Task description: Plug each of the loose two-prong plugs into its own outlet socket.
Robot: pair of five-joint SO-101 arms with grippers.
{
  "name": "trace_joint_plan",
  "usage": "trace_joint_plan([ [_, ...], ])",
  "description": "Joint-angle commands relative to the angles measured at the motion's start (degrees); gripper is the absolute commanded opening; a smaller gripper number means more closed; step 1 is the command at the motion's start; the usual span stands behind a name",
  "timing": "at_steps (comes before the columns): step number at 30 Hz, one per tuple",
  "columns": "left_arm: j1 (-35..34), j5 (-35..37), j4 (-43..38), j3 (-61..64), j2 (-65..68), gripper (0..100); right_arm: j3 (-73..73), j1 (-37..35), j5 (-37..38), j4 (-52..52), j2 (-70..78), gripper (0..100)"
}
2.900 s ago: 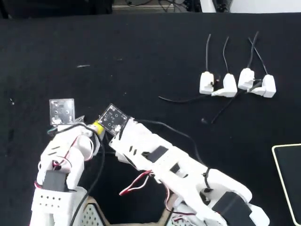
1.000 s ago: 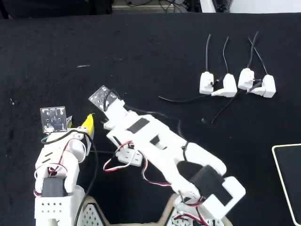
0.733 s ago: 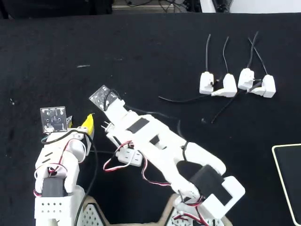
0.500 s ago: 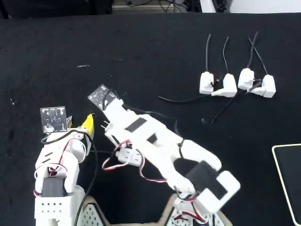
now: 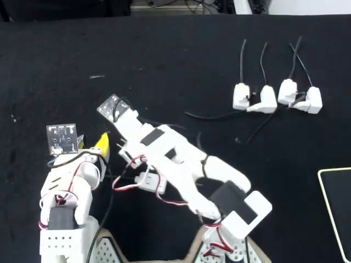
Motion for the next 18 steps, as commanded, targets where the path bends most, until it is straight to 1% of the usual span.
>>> trace_joint_plan([
  [1, -0.7, -0.1, -0.3, -0.6, -0.4, 21, 0.4, -0.5, 0.9, -2.2, -3.3, 13.0],
  [5, -0.9, -0.1, 0.2, -1.0, -0.4, 21, 0.5, -0.8, 0.9, -2.0, -3.3, 13.2],
  [7, -2.8, 0.4, -0.1, -1.1, -0.5, 21, 0.5, -1.6, 0.9, -1.9, -3.3, 14.4],
  [10, -7.5, 5.6, -0.1, -2.2, -0.5, 21, 0.2, -3.2, 1.0, -0.4, -3.8, 19.1],
  [13, -11.6, 9.3, 0.2, -3.2, -0.5, 21, 0.1, -3.8, 2.5, -0.4, -3.5, 20.9],
  [18, -12.4, 9.9, -0.1, -3.1, -0.5, 21, 0.3, -3.3, 3.2, -1.8, -3.4, 20.8],
])
